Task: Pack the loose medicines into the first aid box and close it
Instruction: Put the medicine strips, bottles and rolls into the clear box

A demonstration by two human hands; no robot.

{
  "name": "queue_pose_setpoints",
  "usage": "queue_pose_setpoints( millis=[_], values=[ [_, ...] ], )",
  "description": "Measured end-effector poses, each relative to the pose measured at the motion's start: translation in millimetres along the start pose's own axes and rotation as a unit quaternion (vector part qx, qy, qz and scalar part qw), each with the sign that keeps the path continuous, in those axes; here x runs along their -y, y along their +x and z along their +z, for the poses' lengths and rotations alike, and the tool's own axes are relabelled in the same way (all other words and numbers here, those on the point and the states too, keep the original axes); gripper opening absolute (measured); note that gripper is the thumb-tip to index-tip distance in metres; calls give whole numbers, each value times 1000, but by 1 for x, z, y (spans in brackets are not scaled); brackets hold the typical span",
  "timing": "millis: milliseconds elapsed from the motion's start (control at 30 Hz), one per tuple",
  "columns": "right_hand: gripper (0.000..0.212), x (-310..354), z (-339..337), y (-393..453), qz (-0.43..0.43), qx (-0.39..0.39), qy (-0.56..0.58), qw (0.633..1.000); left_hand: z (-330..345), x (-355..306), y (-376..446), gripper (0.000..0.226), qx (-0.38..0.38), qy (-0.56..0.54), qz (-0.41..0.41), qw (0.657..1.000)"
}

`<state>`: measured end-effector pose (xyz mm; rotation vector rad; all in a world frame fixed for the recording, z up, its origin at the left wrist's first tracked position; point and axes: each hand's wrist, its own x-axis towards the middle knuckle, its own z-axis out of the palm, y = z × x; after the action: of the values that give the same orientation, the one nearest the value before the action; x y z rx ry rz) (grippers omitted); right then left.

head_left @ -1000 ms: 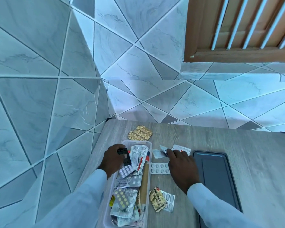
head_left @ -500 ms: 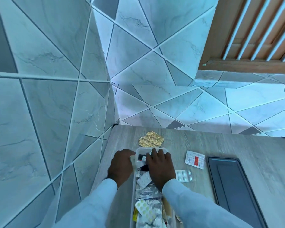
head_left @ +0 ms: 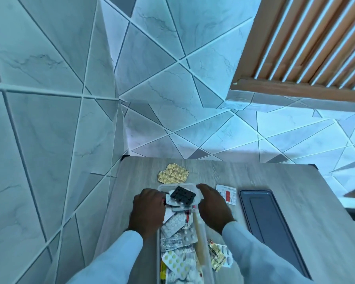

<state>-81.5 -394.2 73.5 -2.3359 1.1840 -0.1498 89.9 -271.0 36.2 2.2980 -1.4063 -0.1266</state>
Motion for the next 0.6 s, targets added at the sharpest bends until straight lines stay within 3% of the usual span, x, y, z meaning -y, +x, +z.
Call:
queue_pose_setpoints(
  millis=[100, 233, 333, 467, 600],
  values=[
    [56, -44, -13, 12, 74, 26, -26, 997, 0, 2, 22, 26, -7, -16, -12, 1000],
    [54, -92, -25, 30, 103, 55, -84, 990, 0, -3, 60, 30, 40, -62, -89, 993],
    [57, -119, -25, 48, 107, 83, -114, 984, 10, -1, 95, 41, 113, -71, -158, 978],
    [64, -139, -16, 69, 89, 133, -182, 970, 30, 7, 131, 73, 205, -81, -226, 949],
    [65, -143, -11, 82, 60, 105, -208, 971, 51, 2, 158, 93, 245, 2, -253, 936]
  ],
)
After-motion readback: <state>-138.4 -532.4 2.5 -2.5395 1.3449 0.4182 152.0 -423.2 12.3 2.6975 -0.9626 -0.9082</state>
